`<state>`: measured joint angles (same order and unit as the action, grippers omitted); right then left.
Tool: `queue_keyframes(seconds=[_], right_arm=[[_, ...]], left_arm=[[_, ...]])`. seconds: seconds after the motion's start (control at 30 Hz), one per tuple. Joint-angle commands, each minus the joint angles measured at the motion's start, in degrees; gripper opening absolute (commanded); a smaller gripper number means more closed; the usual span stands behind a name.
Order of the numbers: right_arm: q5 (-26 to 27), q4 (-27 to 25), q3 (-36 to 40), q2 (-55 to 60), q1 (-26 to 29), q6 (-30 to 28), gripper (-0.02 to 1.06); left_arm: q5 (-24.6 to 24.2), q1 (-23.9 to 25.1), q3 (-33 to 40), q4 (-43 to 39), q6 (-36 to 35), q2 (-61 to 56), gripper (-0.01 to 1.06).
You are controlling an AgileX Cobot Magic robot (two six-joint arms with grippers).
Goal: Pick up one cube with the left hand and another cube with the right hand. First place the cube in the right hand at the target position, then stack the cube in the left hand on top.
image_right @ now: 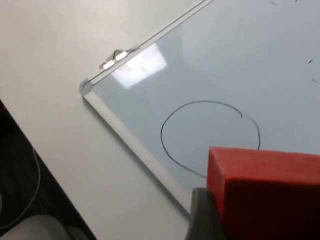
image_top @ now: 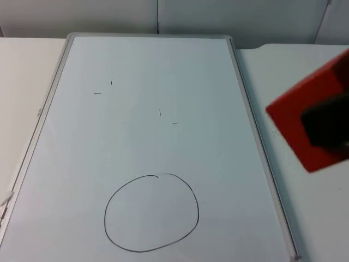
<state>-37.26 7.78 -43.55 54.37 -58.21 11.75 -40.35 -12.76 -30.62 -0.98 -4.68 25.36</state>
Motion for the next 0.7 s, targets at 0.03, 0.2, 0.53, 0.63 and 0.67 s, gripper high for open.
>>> queue_keyframes(seconds=[0.03,0.2,0.53,0.63,0.67], right_arm=[[4.8,-1.2,4.3,-0.4,-0.2,1.2,0.0],[5.5,-1.4,7.4,-0.4,-0.2,1.8,0.0],[8.9,1.6,7.2,0.0,-0.2,1.8,0.0],[8.4,2.4,6.0,1.8,-0.2,1.8,0.0],[8.1,2.4,5.1,3.3,-0.2,1.8,0.0]], left_arm=[[1.2,-0.3,0.1,0.4,-0.3,-0.2,0.11],[1.2,-0.3,0.1,0.4,-0.3,-0.2,0.11],[1.5,-0.3,0.1,0.5,-0.3,-0.2,0.11],[1.5,-0.3,0.1,0.5,-0.3,-0.2,0.11],[1.5,-0.3,0.1,0.5,-0.3,-0.2,0.11]])
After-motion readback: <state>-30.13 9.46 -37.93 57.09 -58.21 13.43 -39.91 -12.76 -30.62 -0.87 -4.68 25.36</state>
